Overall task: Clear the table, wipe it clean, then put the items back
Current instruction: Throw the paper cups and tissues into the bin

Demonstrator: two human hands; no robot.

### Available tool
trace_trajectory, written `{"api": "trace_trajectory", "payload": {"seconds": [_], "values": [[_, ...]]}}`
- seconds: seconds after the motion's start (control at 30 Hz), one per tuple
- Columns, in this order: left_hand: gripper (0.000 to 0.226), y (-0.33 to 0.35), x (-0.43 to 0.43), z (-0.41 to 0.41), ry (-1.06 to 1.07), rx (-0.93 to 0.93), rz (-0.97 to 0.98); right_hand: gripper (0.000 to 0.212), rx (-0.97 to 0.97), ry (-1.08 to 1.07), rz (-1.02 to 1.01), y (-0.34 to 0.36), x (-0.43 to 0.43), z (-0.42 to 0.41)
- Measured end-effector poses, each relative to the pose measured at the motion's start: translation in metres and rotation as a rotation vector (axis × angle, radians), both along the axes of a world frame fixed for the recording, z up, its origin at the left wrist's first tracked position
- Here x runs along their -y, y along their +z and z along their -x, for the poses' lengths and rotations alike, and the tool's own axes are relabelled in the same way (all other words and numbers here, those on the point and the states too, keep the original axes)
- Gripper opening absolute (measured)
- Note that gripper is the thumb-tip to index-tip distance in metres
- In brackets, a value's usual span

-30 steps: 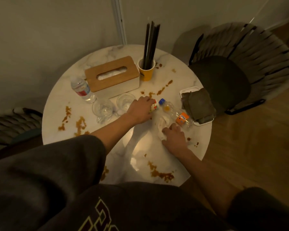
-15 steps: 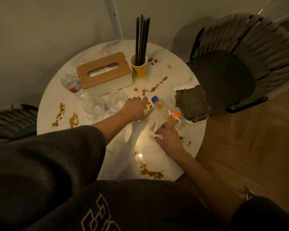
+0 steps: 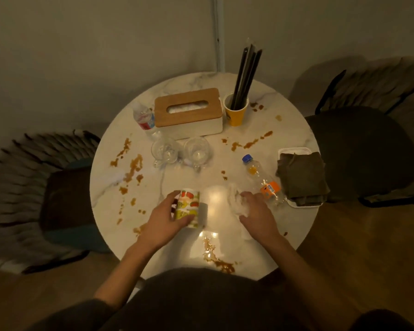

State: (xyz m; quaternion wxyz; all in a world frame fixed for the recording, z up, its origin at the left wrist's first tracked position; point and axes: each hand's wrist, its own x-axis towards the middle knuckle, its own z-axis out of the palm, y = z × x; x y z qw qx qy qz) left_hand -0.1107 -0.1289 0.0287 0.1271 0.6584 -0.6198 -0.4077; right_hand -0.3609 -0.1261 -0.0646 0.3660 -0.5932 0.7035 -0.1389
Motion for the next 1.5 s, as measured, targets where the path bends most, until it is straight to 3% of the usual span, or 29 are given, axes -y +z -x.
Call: {"api": "trace_trajectory", "payload": {"seconds": [0.1,0.17,0.53,0.77,1.0,1.13,1.23,1.27,1.3,1.33,1.43,1.5], "values": [[0.064,-0.010,-0.033,-0.014,0.131,-0.048,-0.057,0.049,-0.282,0.182,-0.055,-0.013,0.003,-0.007],[0.064,-0.014,-0.046,-0.019,0.204,-0.094,-0.089,0.040,-0.358,0.232,-0.042,-0.014,0.005,-0.011],[0.067,-0.015,-0.076,-0.054,0.409,-0.287,-0.129,0.024,-0.079,0.185,0.004,0.027,-0.019,-0.088],[0.066,-0.028,-0.143,-0.139,0.626,-0.515,-0.193,0.012,0.035,0.185,0.023,0.065,-0.084,-0.188],[0.065,-0.057,-0.230,-0.229,0.799,-0.701,-0.332,0.013,0.056,0.156,-0.088,0.049,-0.159,-0.290],[0.047,-0.082,-0.267,-0.276,1.120,-1.031,-0.487,0.011,0.118,0.173,-0.234,0.024,-0.195,-0.336],[0.031,-0.093,-0.284,-0.307,1.360,-1.414,-0.493,0.008,0.194,0.156,-0.362,0.002,-0.211,-0.360],[0.033,-0.103,-0.290,-0.314,1.352,-1.451,-0.471,0.007,0.198,0.168,-0.390,-0.005,-0.214,-0.368],[0.034,-0.108,-0.295,-0.321,1.364,-1.433,-0.462,0.008,0.201,0.175,-0.413,-0.013,-0.215,-0.374],[0.038,-0.118,-0.302,-0.327,1.417,-1.245,-0.442,0.009,0.203,0.178,-0.433,-0.021,-0.216,-0.380],[0.042,-0.164,-0.313,-0.337,1.335,-1.151,-0.534,0.008,0.196,0.170,-0.507,-0.050,-0.218,-0.395],[0.057,-0.206,-0.318,-0.335,1.211,-0.852,-0.561,0.004,0.199,0.136,-0.562,-0.076,-0.217,-0.401]]}}
